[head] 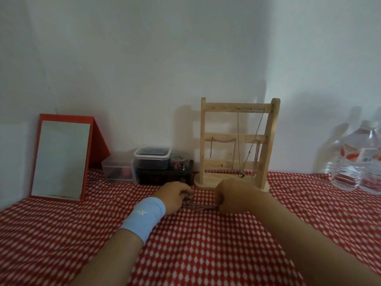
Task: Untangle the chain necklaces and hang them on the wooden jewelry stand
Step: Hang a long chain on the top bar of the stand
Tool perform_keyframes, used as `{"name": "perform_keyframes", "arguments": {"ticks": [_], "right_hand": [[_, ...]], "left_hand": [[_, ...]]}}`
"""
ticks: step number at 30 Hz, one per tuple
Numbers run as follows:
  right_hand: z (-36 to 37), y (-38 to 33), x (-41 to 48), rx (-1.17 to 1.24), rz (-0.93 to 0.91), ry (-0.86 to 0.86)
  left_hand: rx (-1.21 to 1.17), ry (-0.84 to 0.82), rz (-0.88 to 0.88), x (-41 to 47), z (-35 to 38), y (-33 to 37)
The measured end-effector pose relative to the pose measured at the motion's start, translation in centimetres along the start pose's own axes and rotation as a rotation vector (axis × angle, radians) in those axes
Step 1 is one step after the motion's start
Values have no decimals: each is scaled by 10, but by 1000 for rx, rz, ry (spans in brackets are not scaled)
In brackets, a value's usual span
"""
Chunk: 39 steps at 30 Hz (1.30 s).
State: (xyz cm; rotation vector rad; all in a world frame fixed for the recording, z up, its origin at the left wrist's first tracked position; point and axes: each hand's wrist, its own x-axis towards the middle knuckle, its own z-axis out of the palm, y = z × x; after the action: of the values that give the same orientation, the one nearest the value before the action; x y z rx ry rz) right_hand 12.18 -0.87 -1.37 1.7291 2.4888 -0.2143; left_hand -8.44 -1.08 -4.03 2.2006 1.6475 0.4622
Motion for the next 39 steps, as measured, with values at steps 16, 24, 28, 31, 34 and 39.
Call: {"name": "perform_keyframes", "arguments": {"ticks": [16,24,28,31,34,39], "right_hand": [[23,-23,15,333,-69,66],[25,-13,28,439,-136,23],[32,-6,28,528,-170,52],[31,-3,26,542,-203,61],[26,-1,23,520,-224,25],[14,4,20,1003,-239,50]], "left_hand": [[126,-138,-117,13,2,0],[150,-271,-75,8,-7,10],[145,-293,-70,5,-8,7],[137,-313,-77,5,-7,6],[64,-260,-57,6,-6,5],[-181,72,25,7,-25,17]]}}
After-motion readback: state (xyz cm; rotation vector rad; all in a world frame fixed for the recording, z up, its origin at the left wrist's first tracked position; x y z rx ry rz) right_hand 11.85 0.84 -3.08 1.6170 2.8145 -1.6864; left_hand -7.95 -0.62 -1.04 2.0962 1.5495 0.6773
